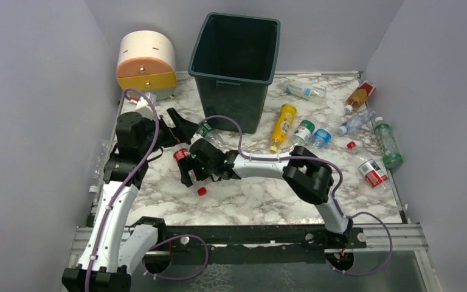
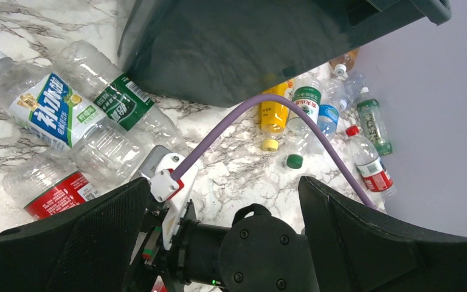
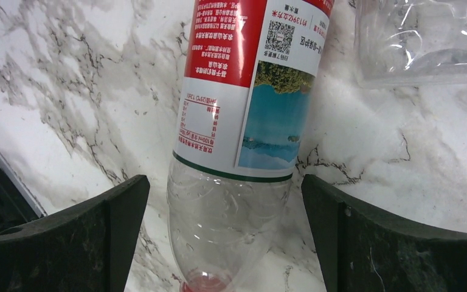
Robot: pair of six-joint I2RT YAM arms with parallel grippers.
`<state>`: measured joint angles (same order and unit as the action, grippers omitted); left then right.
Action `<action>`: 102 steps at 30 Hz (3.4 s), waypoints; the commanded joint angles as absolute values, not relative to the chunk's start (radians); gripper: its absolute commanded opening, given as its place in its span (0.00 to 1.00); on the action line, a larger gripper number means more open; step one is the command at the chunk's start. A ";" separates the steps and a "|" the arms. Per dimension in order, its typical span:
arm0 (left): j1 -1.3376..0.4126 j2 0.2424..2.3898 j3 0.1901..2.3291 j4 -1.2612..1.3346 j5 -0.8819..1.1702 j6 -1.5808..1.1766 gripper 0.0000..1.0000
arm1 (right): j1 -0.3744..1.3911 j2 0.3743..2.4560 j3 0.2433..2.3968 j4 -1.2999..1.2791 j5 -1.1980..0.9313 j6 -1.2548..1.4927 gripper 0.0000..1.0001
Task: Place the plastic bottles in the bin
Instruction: Pick up the plastic bottle at the center of the board.
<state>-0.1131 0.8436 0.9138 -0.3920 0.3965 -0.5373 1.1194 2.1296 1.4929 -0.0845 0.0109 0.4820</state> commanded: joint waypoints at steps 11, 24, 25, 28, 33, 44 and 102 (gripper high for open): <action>-0.109 0.834 0.915 -0.384 0.424 -0.532 0.99 | 1.130 2.140 1.484 -0.077 0.045 0.487 0.69; -0.109 0.879 0.924 -0.341 0.495 -0.540 0.99 | 1.131 1.852 1.251 0.005 -0.012 0.481 0.63; -0.109 0.886 0.923 -0.321 0.519 -0.548 0.99 | 1.131 1.811 1.225 0.005 -0.017 0.480 0.63; -0.109 0.912 0.901 -0.198 0.650 -0.616 0.99 | 1.131 1.660 1.144 -0.006 -0.022 0.485 0.63; -0.109 0.937 0.785 0.189 0.817 -0.890 0.99 | 1.130 1.427 1.062 -0.088 0.040 0.485 0.64; -0.109 0.956 0.819 0.223 0.786 -0.931 0.99 | 1.131 1.307 1.087 -0.273 0.143 0.466 0.64; -0.111 0.970 0.648 0.372 0.833 -1.262 0.51 | 1.130 1.362 1.148 0.011 0.158 0.441 0.69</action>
<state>-0.1085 0.9760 0.6353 0.3260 0.7956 -1.2625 1.1248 1.3506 1.1118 -0.0166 0.1852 0.4435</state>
